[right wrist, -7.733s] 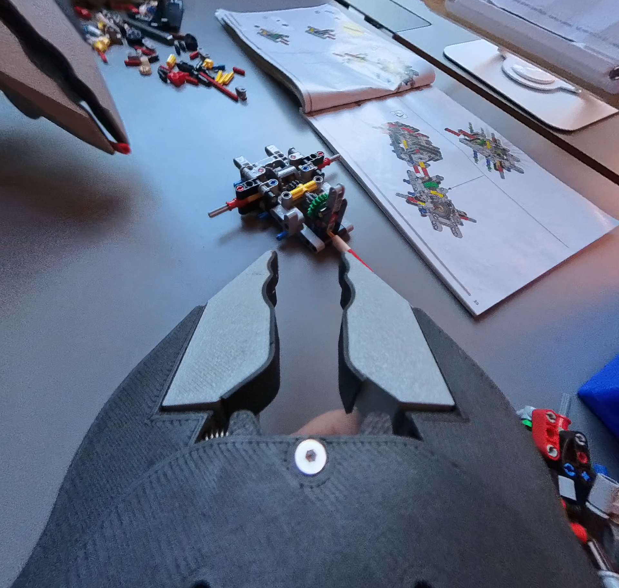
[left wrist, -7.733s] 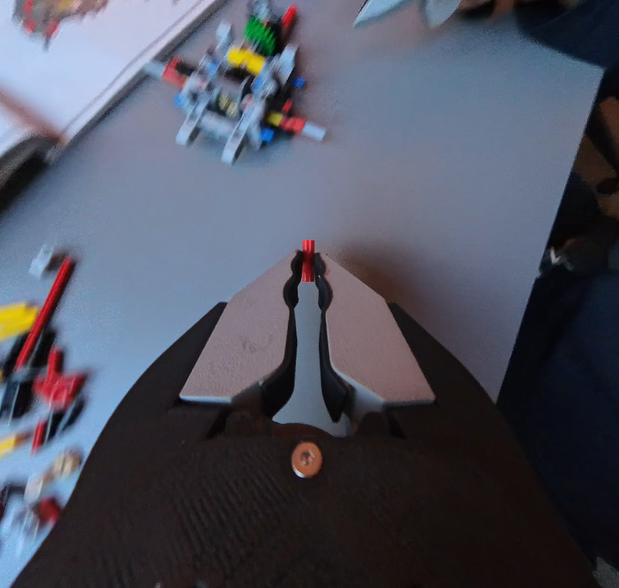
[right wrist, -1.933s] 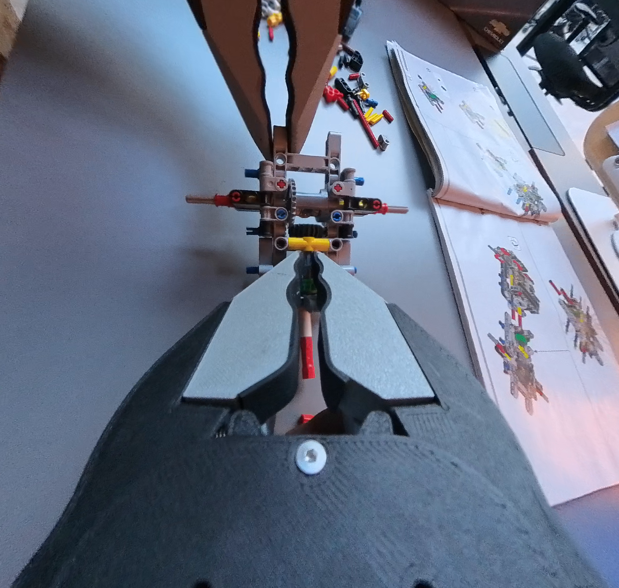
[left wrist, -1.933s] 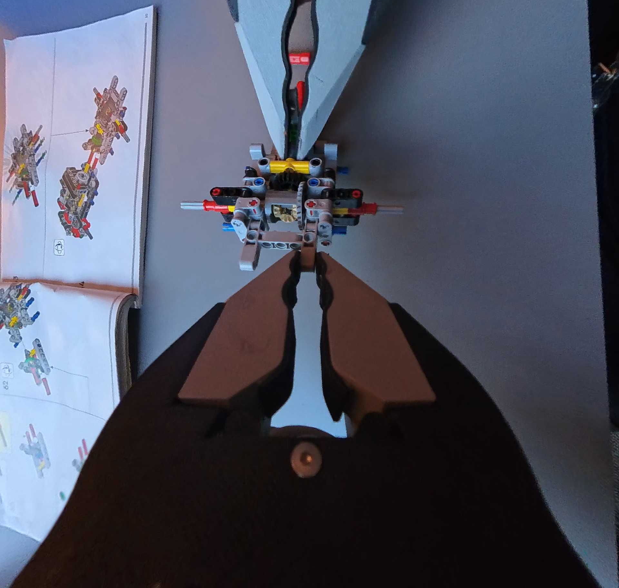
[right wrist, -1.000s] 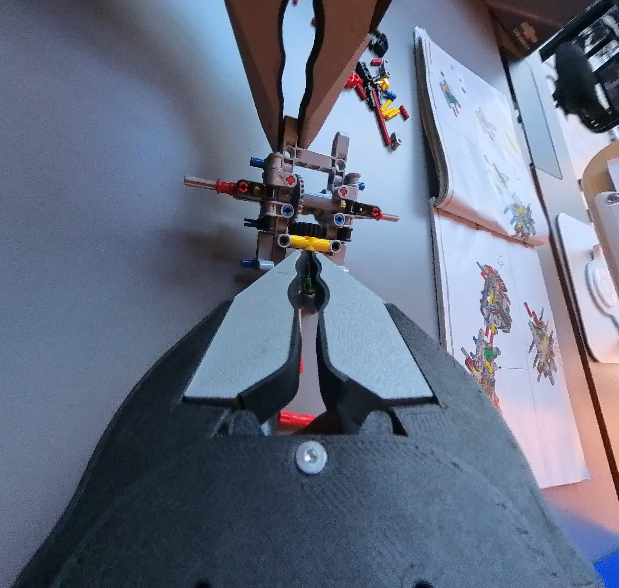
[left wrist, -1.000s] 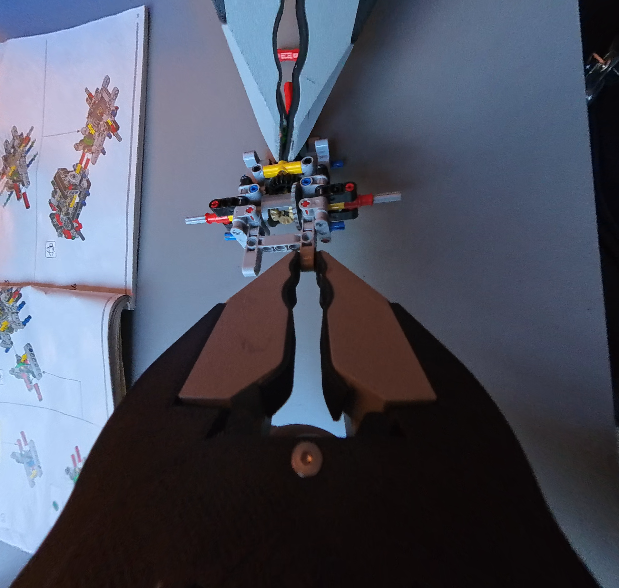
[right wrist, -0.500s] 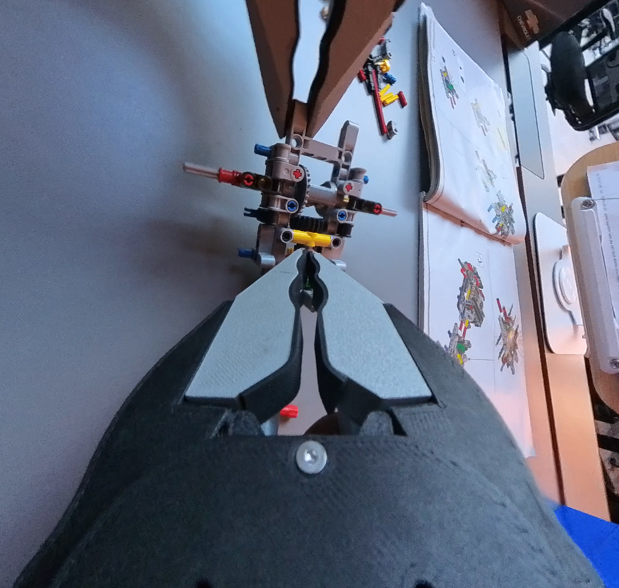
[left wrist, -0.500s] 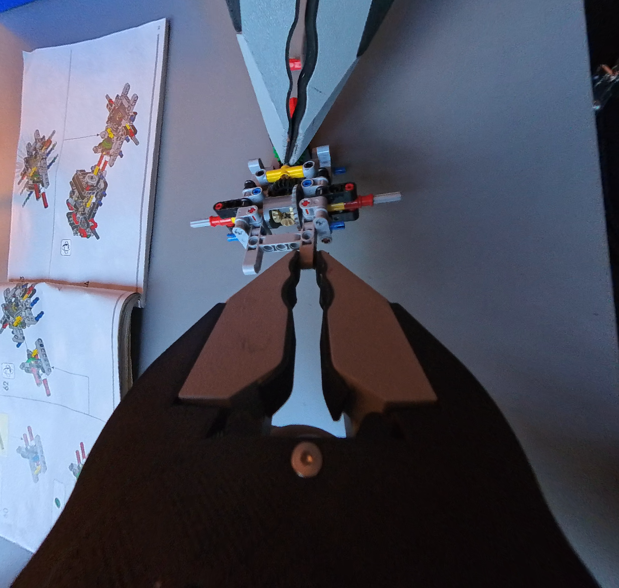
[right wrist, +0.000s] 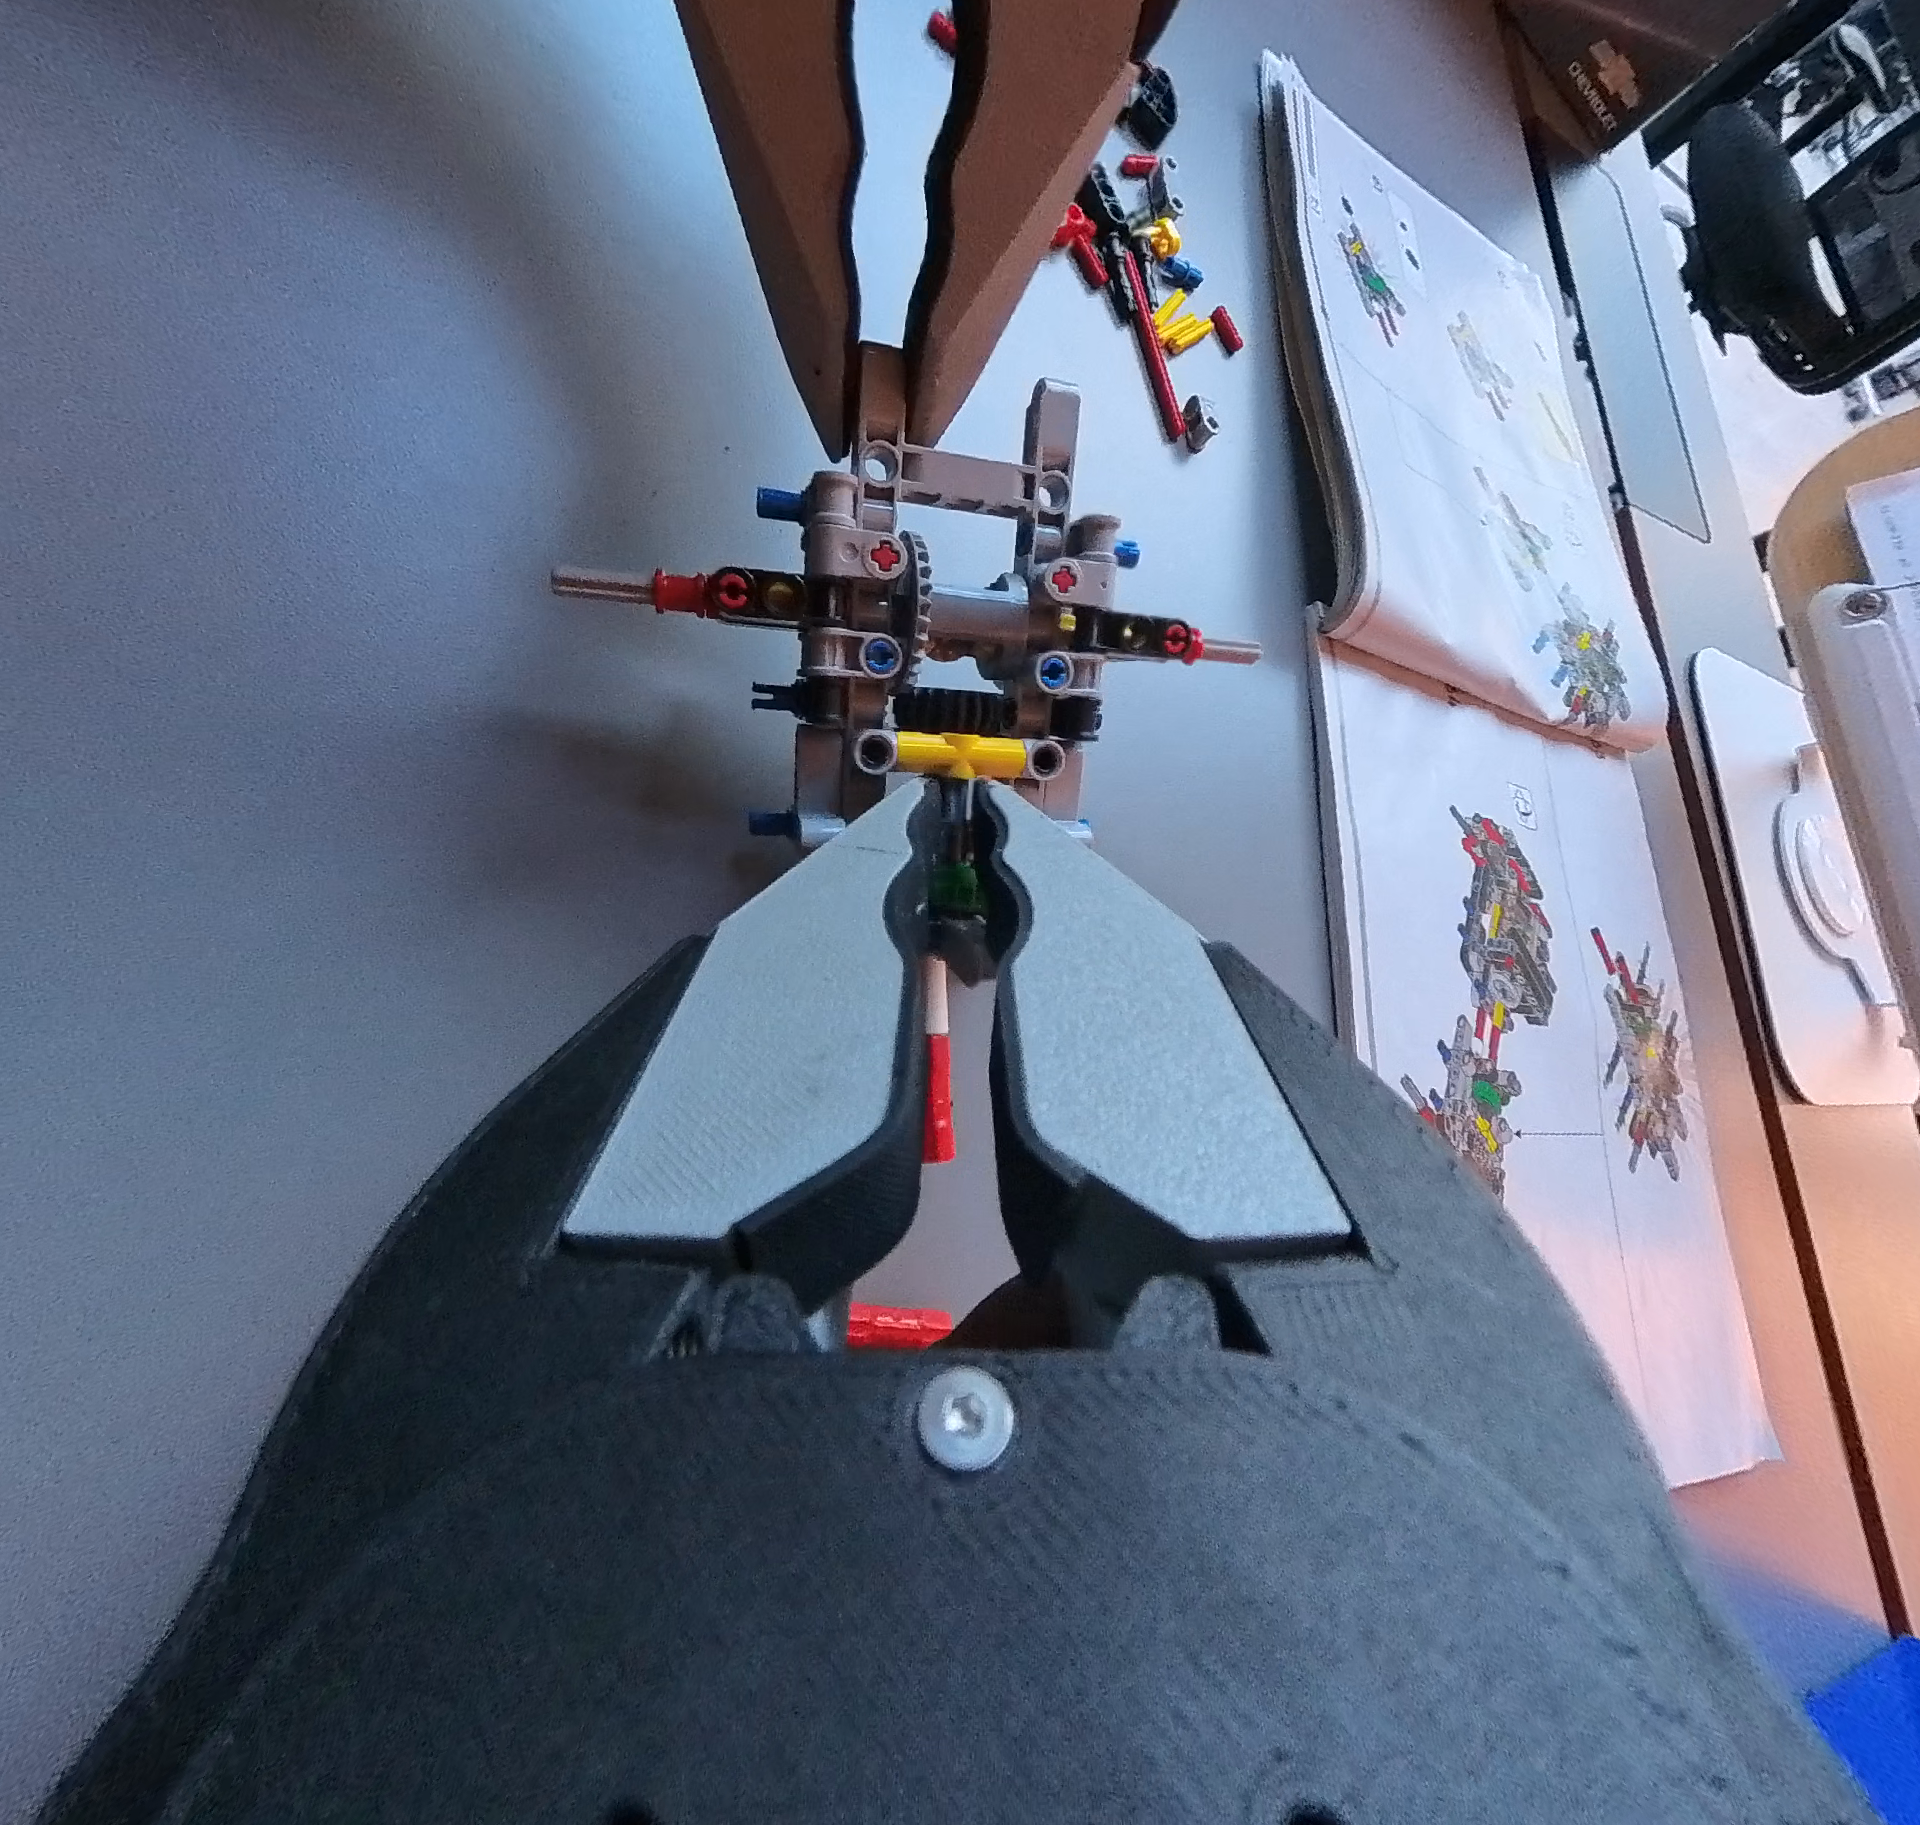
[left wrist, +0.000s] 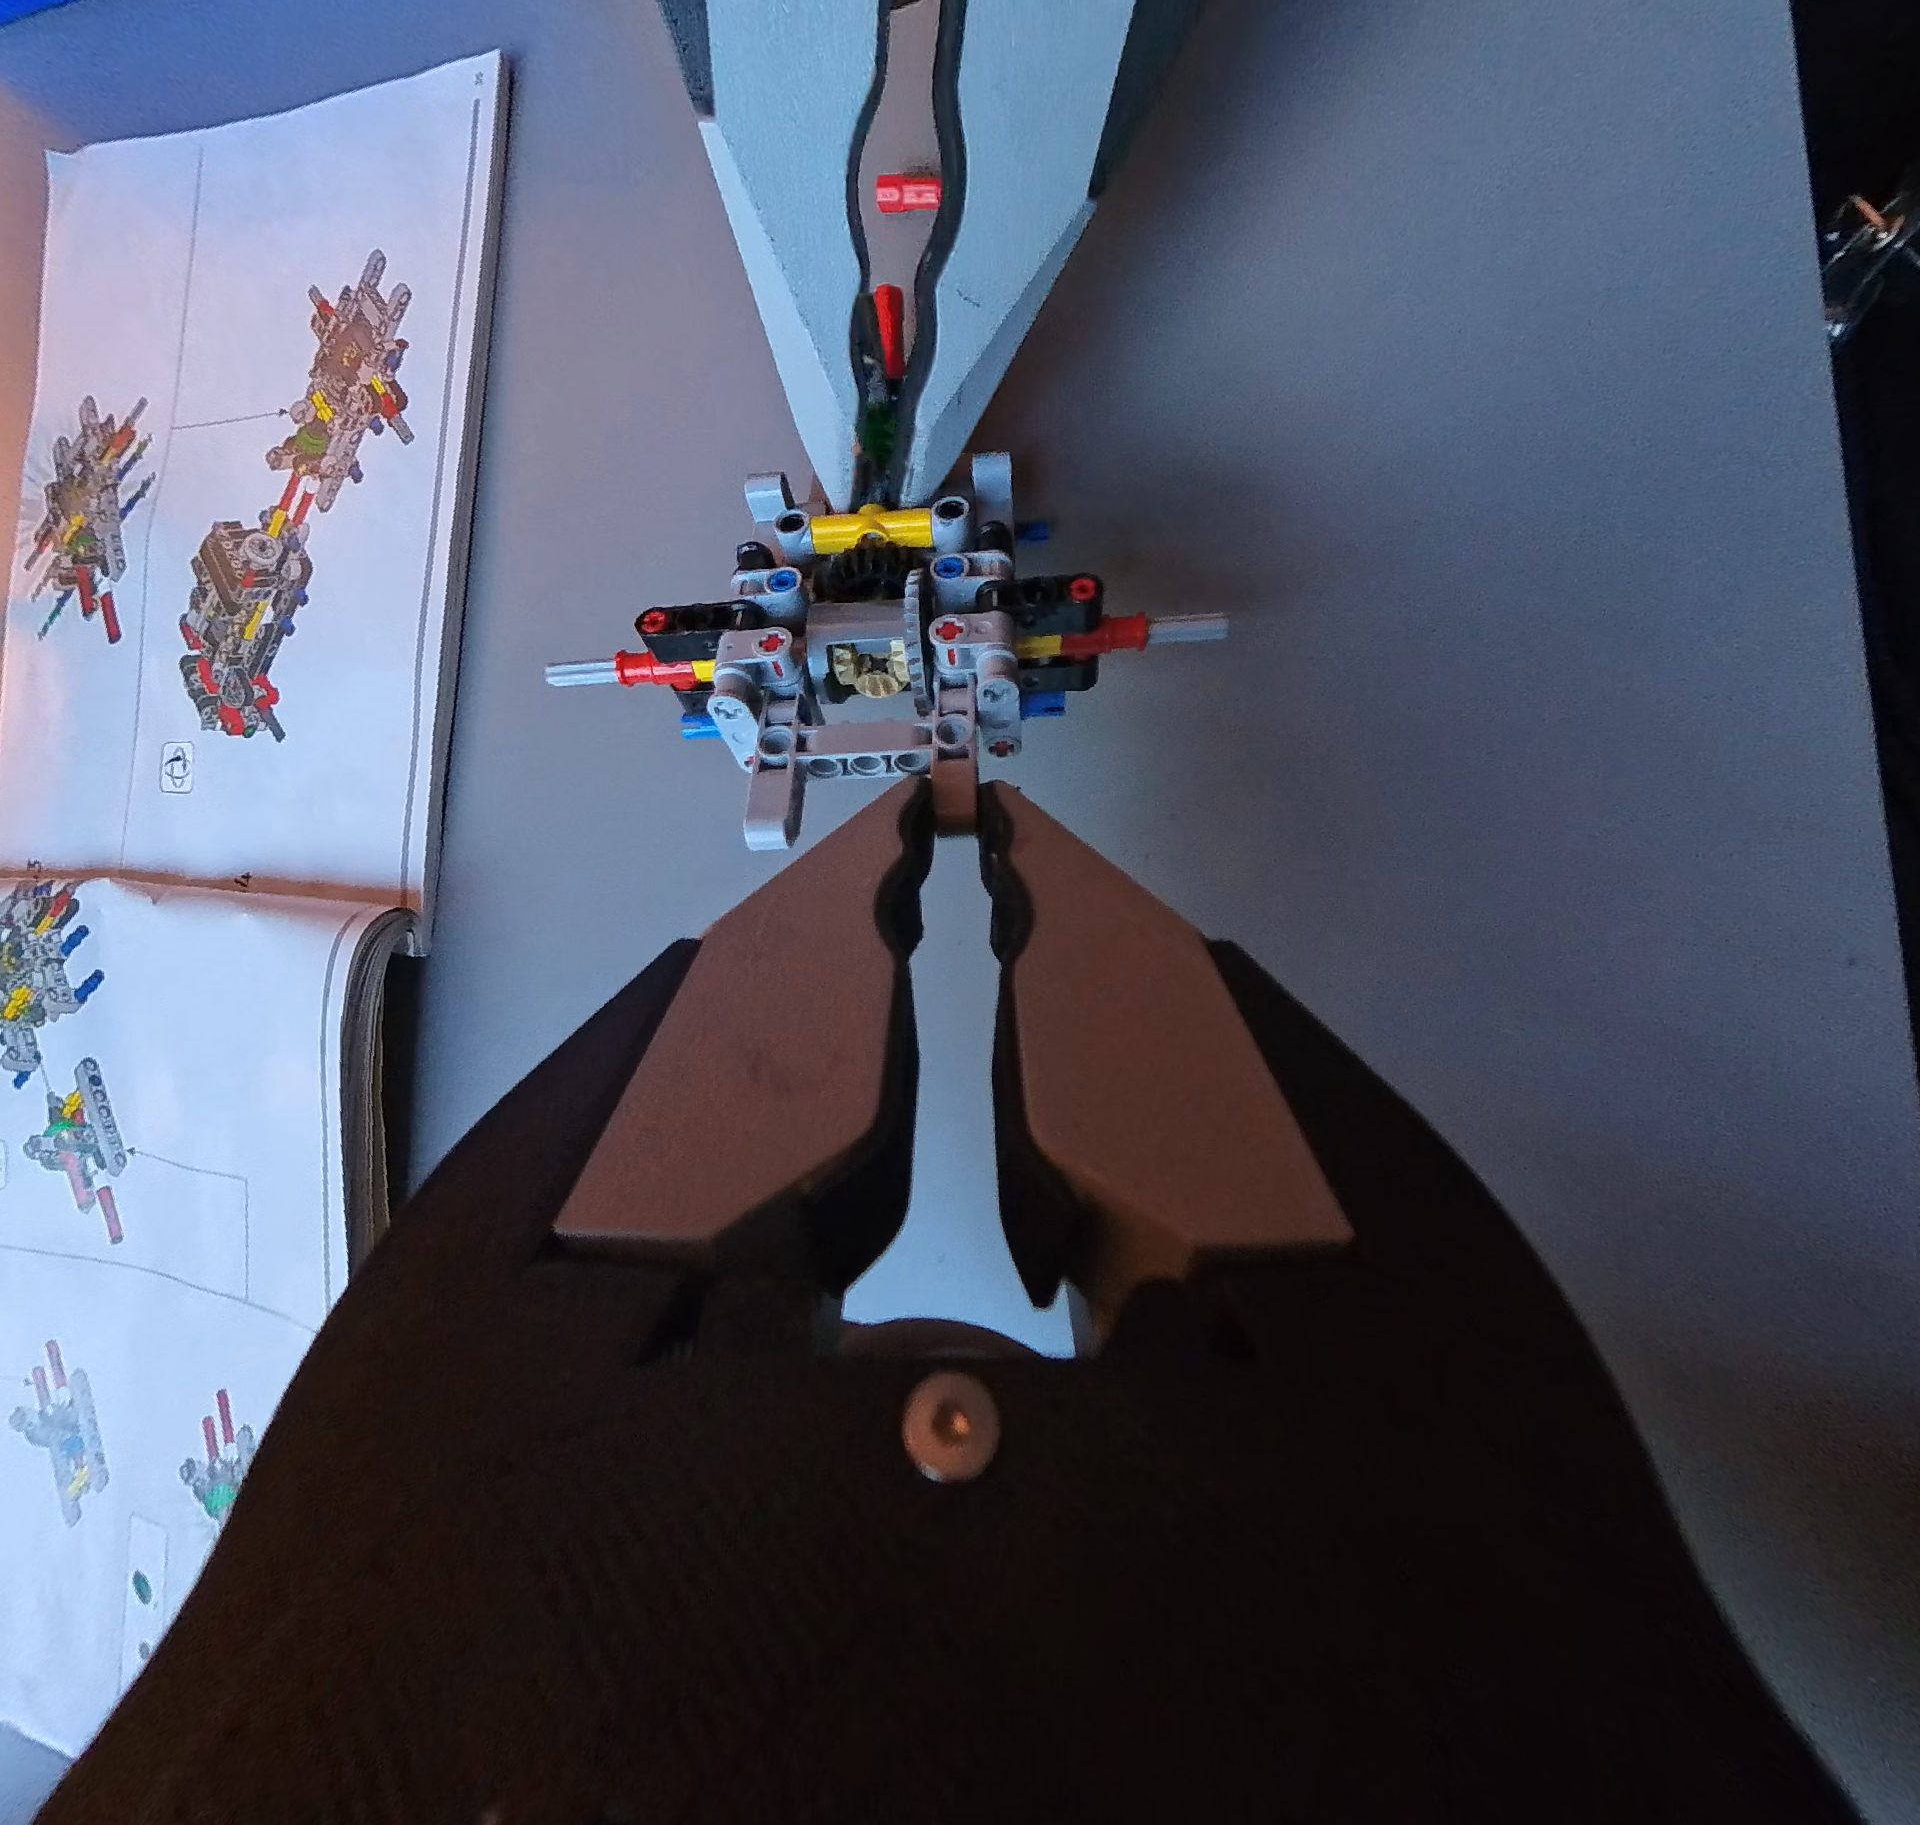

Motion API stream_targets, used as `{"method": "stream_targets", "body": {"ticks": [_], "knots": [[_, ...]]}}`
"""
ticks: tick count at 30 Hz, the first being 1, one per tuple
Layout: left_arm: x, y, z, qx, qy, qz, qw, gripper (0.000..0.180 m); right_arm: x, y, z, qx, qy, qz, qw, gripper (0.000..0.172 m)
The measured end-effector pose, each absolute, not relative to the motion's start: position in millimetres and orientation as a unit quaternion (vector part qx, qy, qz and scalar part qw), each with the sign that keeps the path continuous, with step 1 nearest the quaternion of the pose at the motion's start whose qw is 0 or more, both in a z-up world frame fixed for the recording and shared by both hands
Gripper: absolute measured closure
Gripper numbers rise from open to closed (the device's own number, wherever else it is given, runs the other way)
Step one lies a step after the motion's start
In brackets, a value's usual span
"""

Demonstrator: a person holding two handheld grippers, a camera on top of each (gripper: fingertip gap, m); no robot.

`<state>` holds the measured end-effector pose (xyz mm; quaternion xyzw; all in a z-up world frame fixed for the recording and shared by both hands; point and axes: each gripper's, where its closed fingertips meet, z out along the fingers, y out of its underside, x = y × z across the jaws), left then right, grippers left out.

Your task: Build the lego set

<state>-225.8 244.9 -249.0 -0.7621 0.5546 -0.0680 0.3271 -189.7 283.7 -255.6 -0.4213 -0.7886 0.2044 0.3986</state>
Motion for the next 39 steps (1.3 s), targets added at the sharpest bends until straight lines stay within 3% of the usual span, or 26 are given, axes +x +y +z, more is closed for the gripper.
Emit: {"method": "stream_targets", "body": {"ticks": [39], "knots": [[-227.9,243.5,-249.1,-0.775,0.526,-0.073,0.341,0.174,-191.0,286.1,-257.6,-0.4,-0.814,0.106,0.407,0.172]]}}
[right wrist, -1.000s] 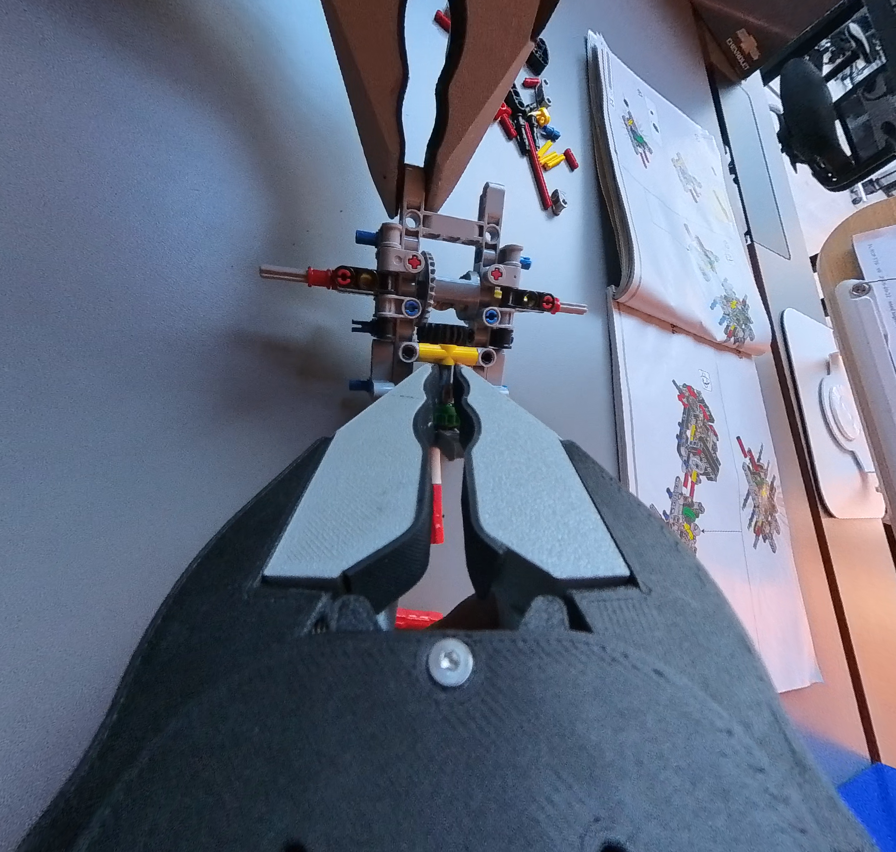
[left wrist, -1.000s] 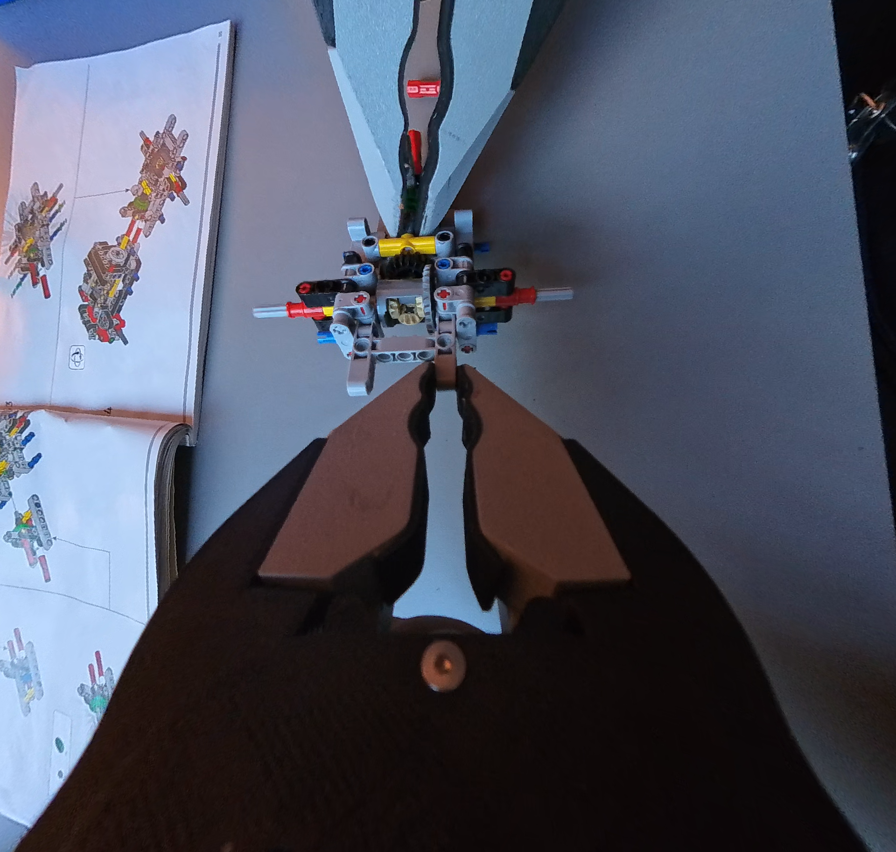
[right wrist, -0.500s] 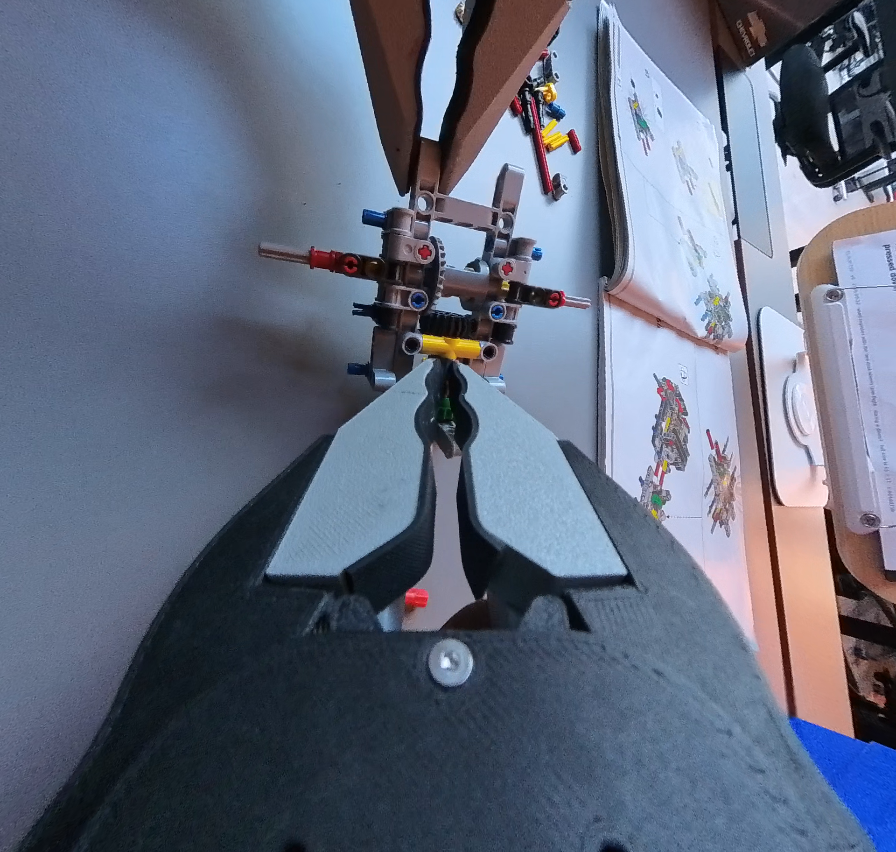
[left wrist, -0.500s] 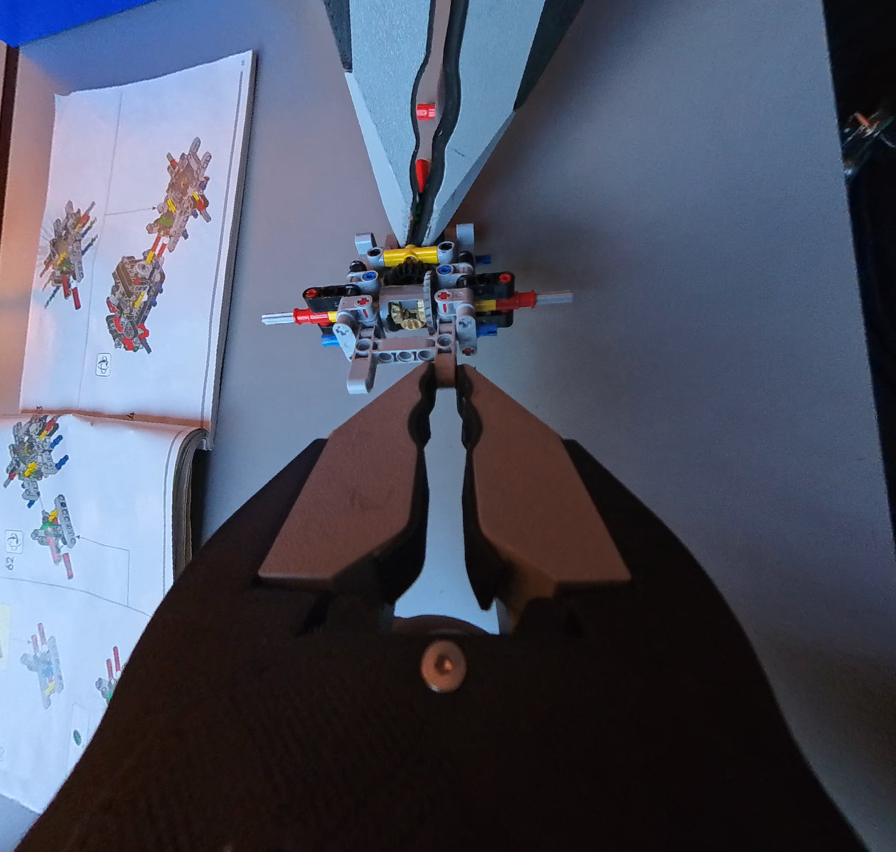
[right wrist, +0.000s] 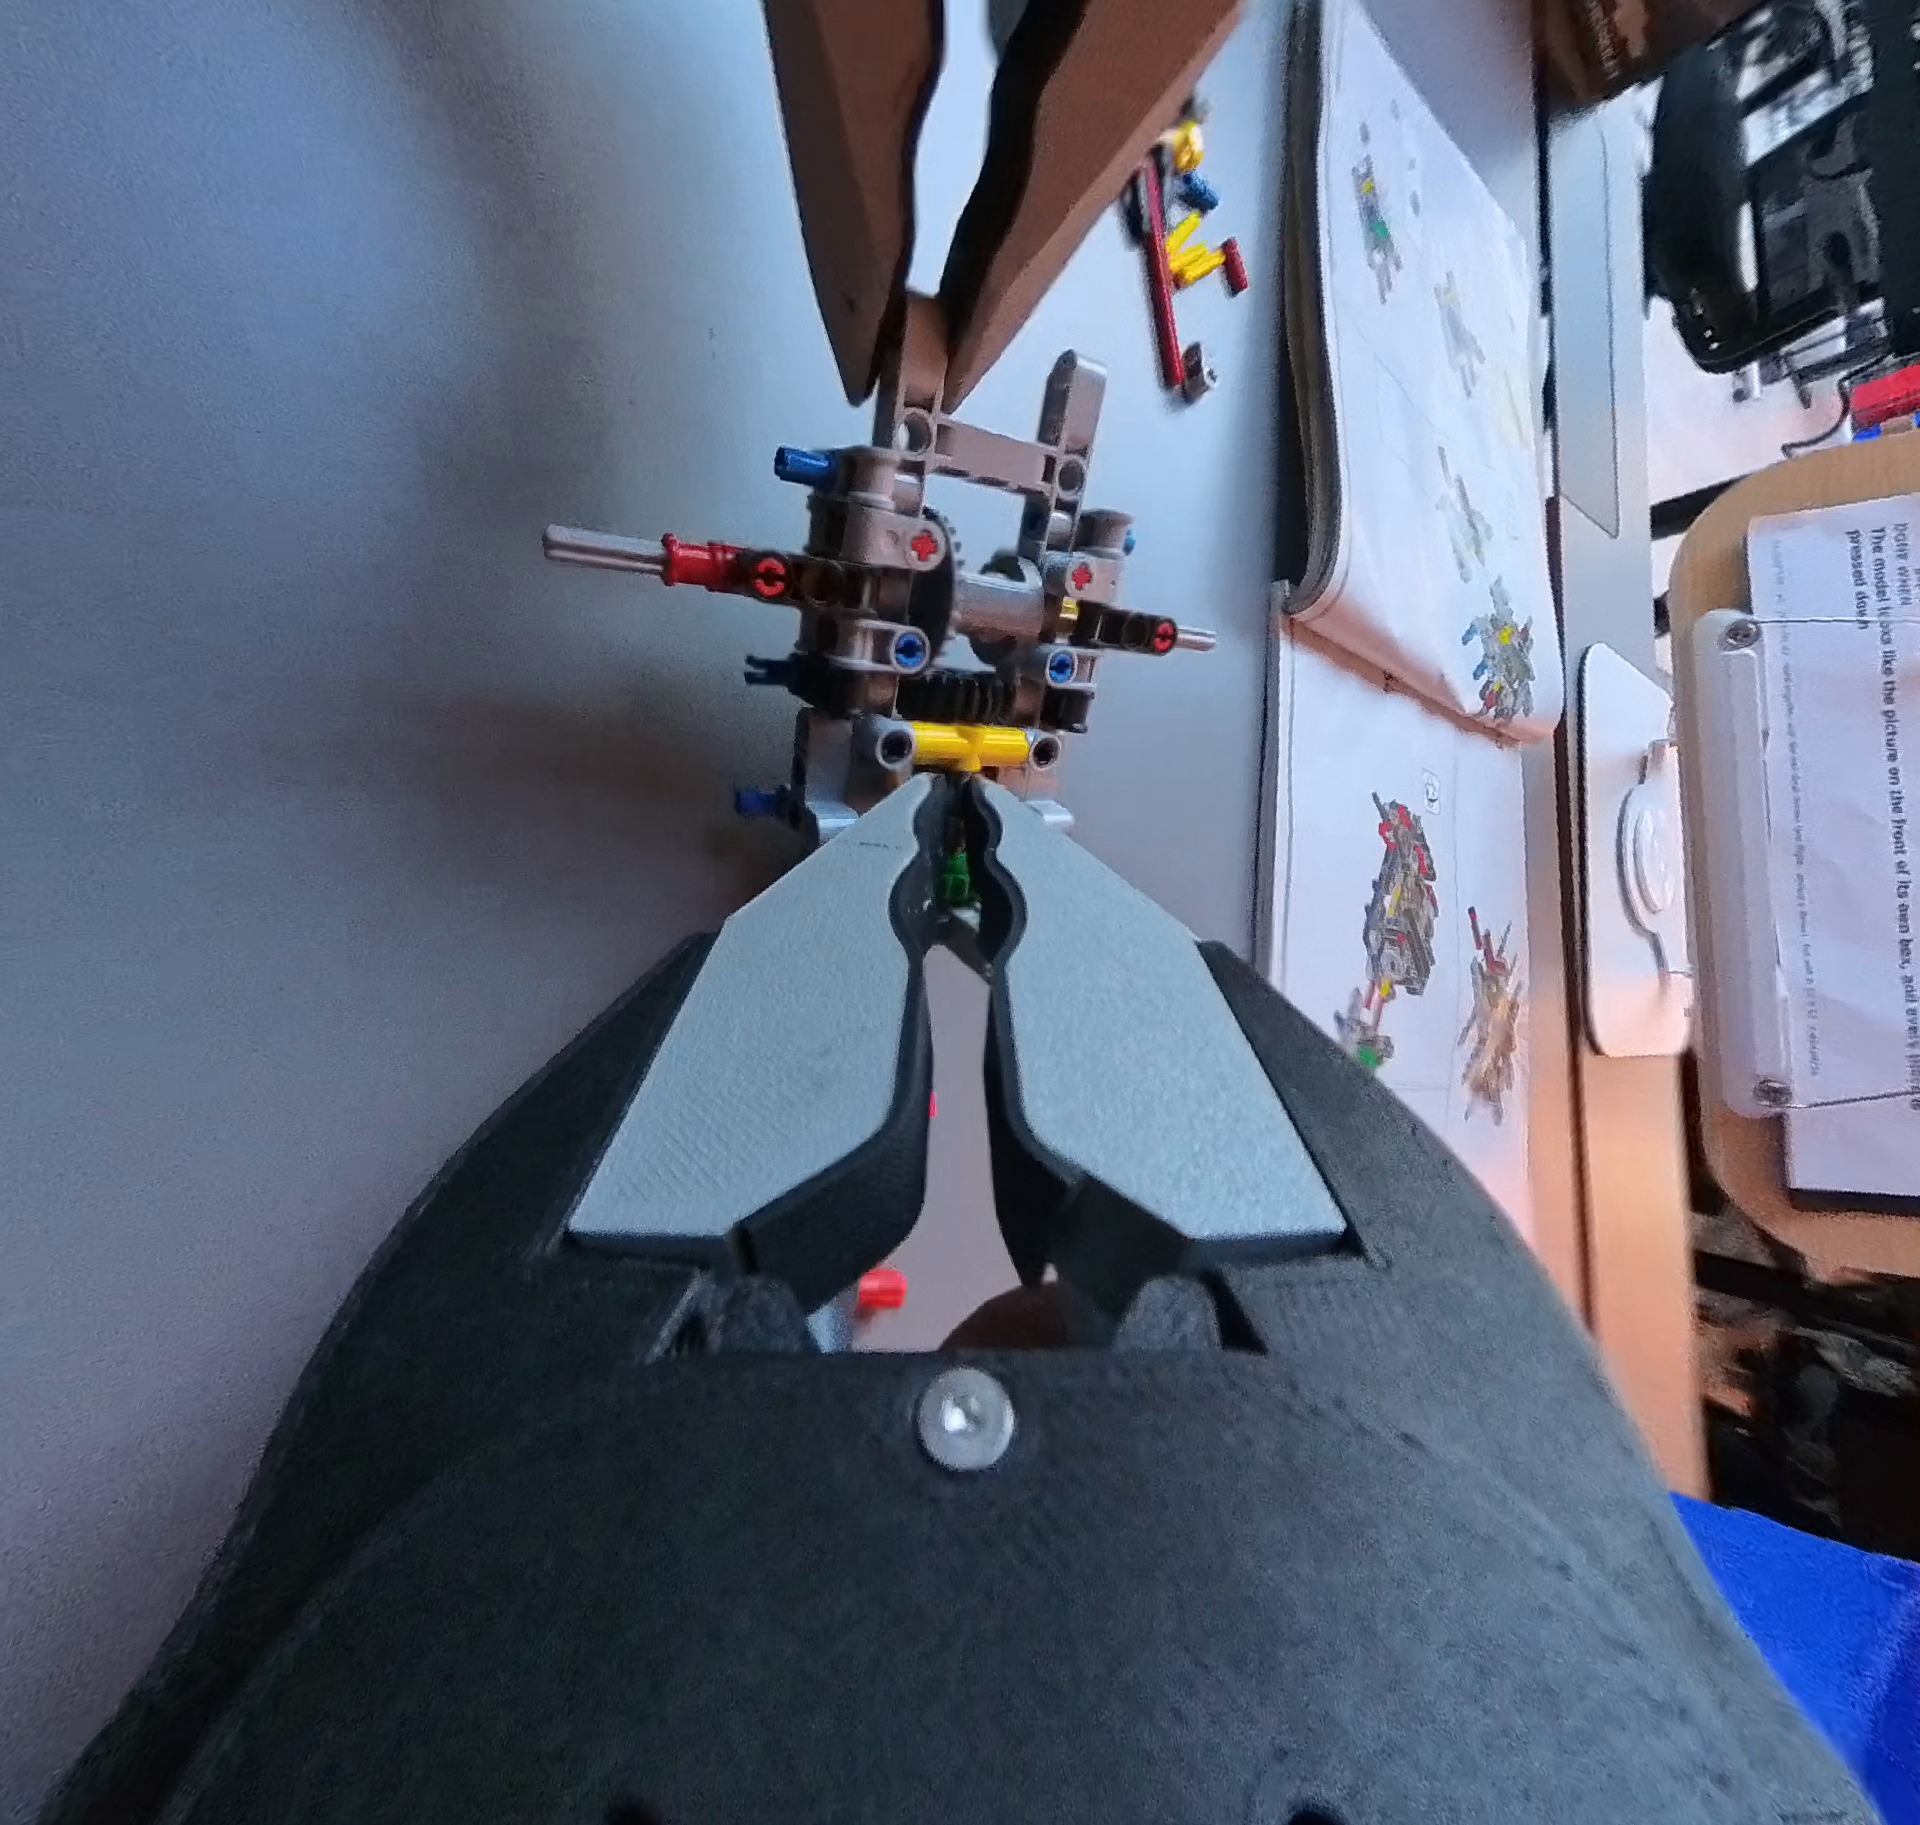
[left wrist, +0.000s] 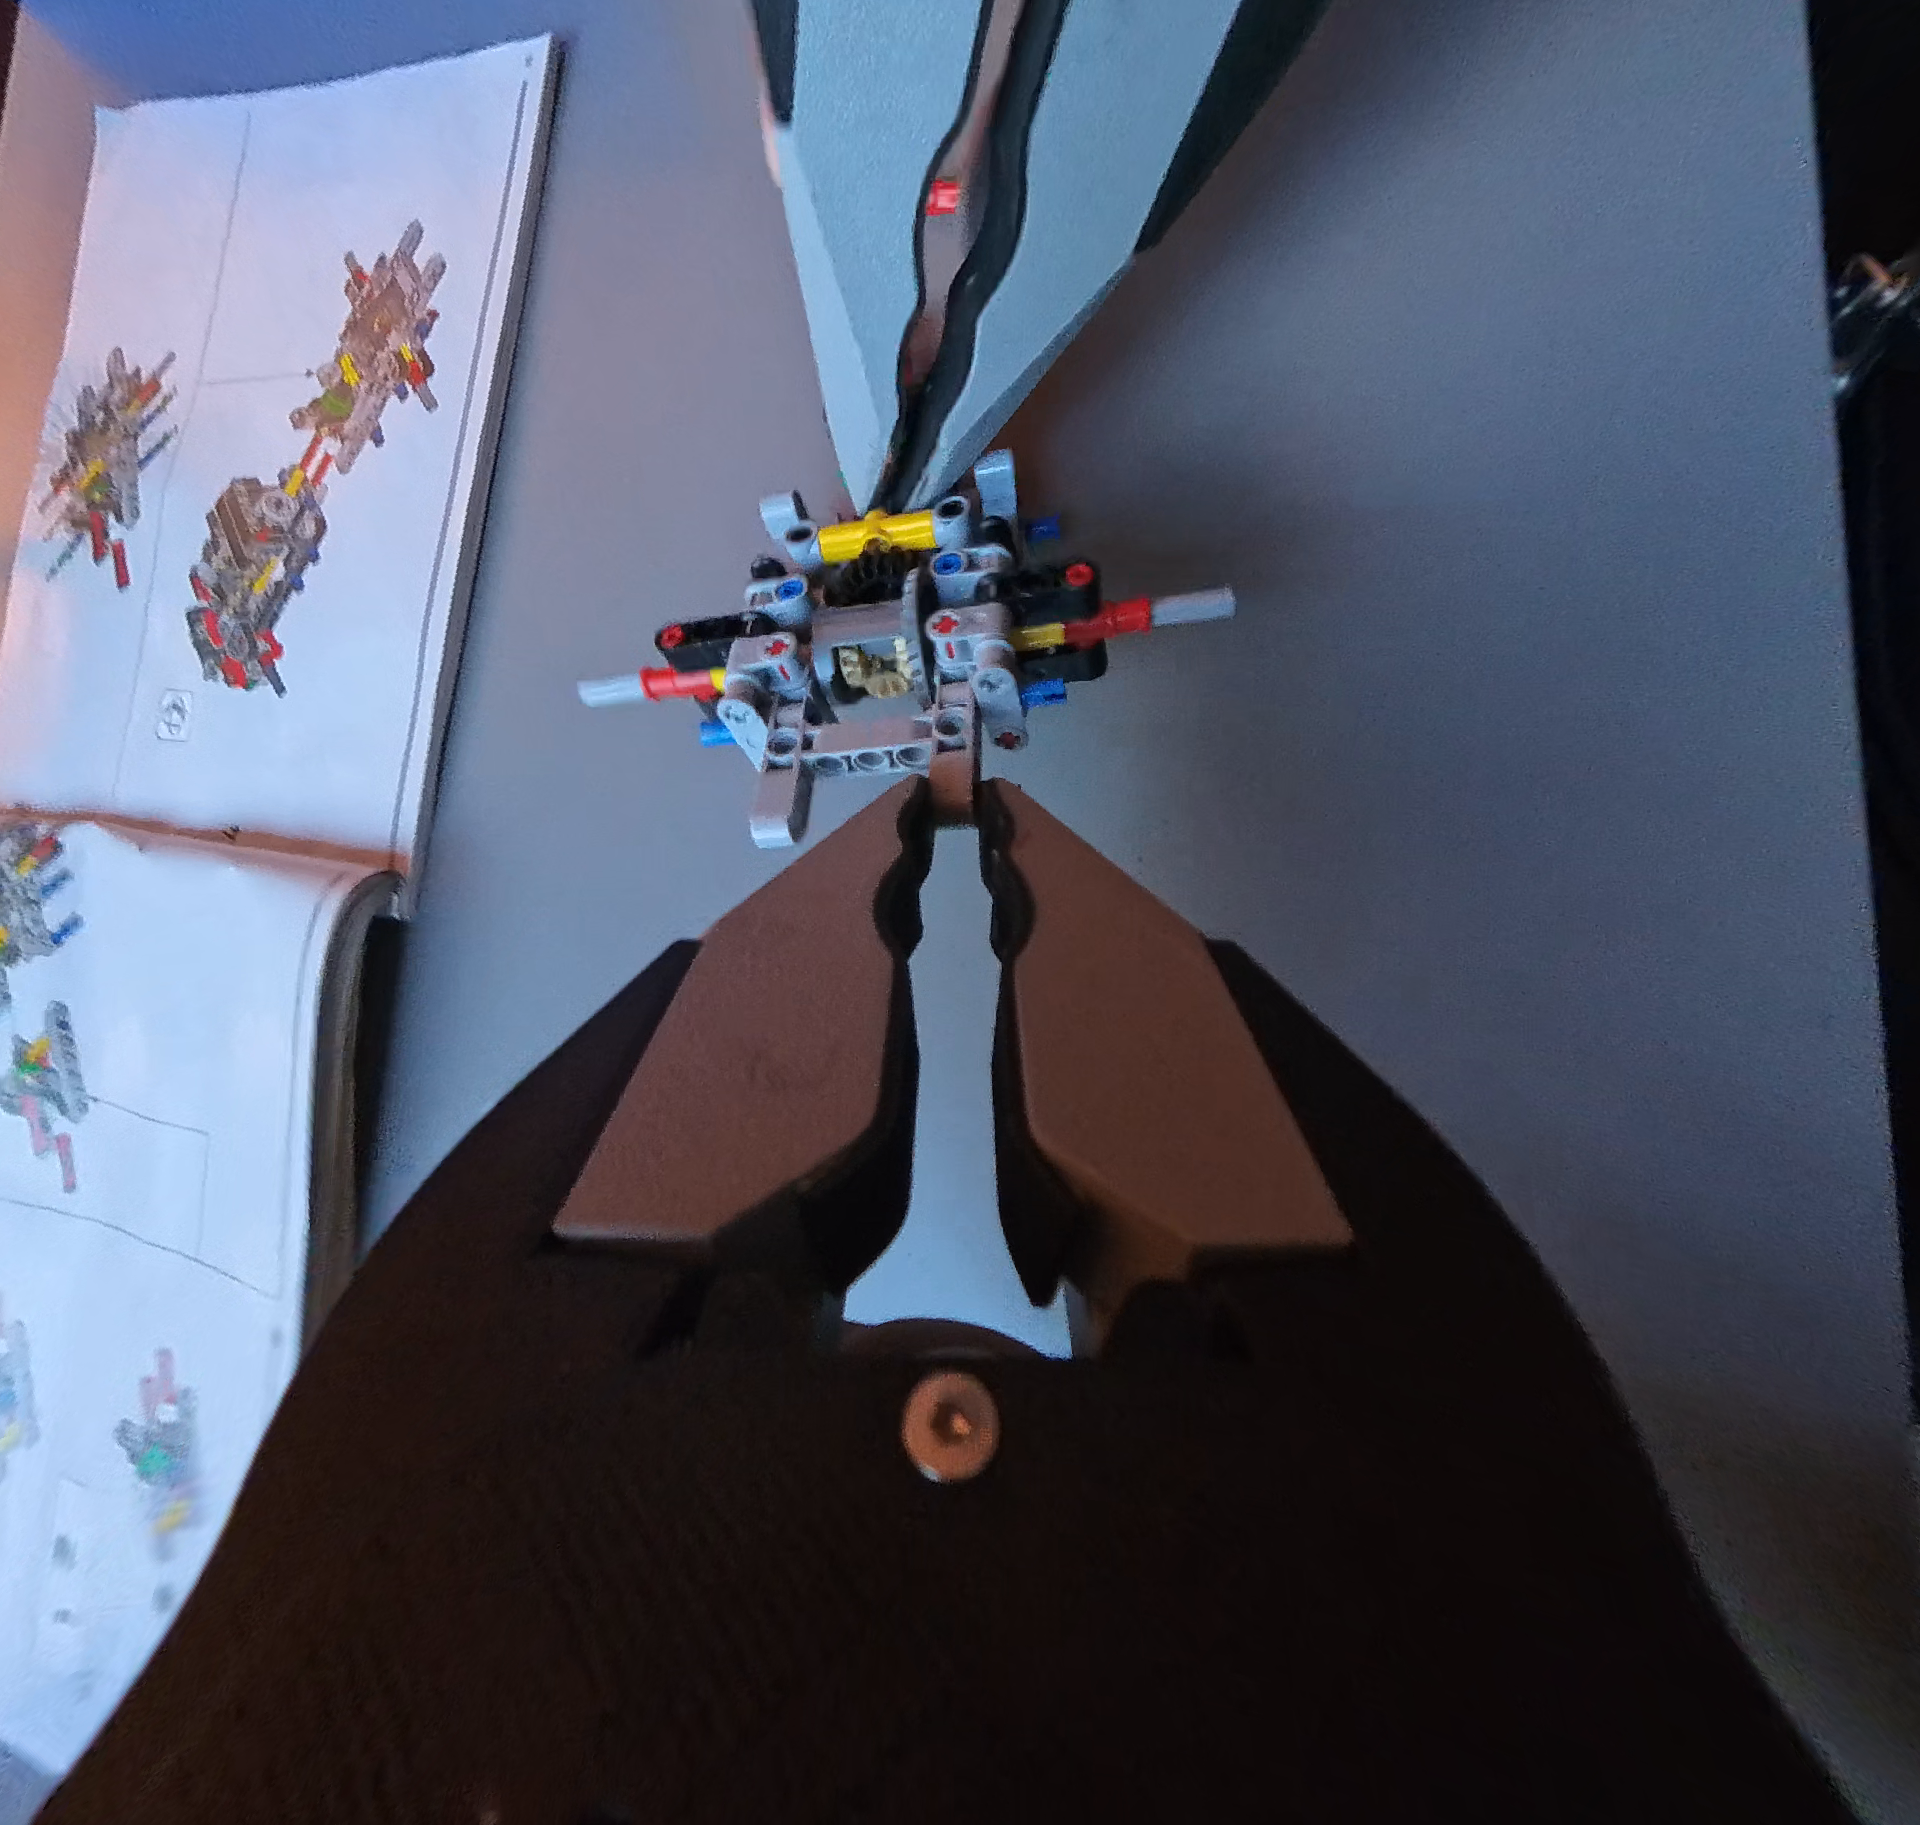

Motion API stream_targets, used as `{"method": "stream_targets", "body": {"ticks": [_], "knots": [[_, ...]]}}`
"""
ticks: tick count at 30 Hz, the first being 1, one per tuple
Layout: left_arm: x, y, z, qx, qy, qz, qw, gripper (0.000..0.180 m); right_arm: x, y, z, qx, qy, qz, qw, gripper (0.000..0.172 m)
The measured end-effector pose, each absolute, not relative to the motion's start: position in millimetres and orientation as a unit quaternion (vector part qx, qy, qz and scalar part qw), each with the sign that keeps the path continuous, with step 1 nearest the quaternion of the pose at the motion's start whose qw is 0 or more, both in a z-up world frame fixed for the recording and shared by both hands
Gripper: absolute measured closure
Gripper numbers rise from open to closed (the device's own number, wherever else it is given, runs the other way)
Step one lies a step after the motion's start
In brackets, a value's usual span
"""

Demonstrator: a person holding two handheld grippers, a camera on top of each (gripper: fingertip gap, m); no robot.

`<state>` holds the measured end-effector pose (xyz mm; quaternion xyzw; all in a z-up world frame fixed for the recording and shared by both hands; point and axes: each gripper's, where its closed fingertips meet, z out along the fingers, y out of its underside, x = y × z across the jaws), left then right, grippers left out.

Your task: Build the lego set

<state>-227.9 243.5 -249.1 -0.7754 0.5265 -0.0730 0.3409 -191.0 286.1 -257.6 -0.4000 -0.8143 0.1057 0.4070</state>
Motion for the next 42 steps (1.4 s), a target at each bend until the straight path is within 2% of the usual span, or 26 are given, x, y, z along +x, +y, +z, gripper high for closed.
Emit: {"method": "stream_targets", "body": {"ticks": [1,3,8,11,14,15,17,21,26,29,33,39,42], "knots": [[-230.5,242.4,-252.0,-0.782,0.512,-0.086,0.346,0.174,-191.2,282.6,-255.6,-0.412,-0.803,0.133,0.41,0.171],[-238.9,237.3,-262.8,-0.797,0.485,-0.106,0.345,0.174,-190.4,276.4,-241.6,-0.442,-0.77,0.206,0.41,0.146],[-253.2,225.6,-285.7,-0.82,0.445,-0.133,0.335,0.174,-172.2,300.1,-210.9,-0.499,-0.693,0.326,0.405,0.172],[-253.8,225.6,-285.5,-0.821,0.442,-0.129,0.338,0.174,-166.5,311.2,-220.9,-0.525,-0.683,0.334,0.382,0.167],[-258.2,225.6,-281.7,-0.826,0.44,-0.117,0.332,0.148,-166.7,311.4,-237.0,-0.531,-0.7,0.31,0.364,0.162],[-260.9,227.3,-276.4,-0.826,0.436,-0.113,0.34,0.147,-167.0,309.9,-242.8,-0.53,-0.707,0.301,0.358,0.162],[-261.3,229.9,-258.7,-0.818,0.427,-0.121,0.366,0.152,-168.6,307.2,-252.6,-0.529,-0.716,0.29,0.35,0.161],[-246.3,248.3,-228.0,-0.808,0.416,-0.115,0.401,0.174,-171.3,303.6,-261.9,-0.529,-0.723,0.286,0.339,0.159],[-221.8,268.4,-246.6,-0.824,0.458,-0.057,0.328,0.163,-167.4,313.2,-259.7,-0.533,-0.721,0.276,0.345,0.156],[-213.9,274.6,-250.2,-0.827,0.468,-0.063,0.305,0.165,-156.0,330.1,-246.2,-0.543,-0.705,0.28,0.36,0.159],[-213.0,276.9,-252.0,-0.832,0.475,-0.064,0.281,0.169,-138.1,337.6,-241.8,-0.568,-0.689,0.319,0.317,0.162],[-211.3,273.7,-262.4,-0.837,0.487,-0.059,0.242,0.167,-104.7,338.5,-268.1,-0.589,-0.718,0.276,0.248,0.145],[-210.2,272.7,-265.0,-0.838,0.488,-0.063,0.237,0.17,-92.4,336.3,-281.6,-0.57,-0.747,0.247,0.239,0.144]]}}
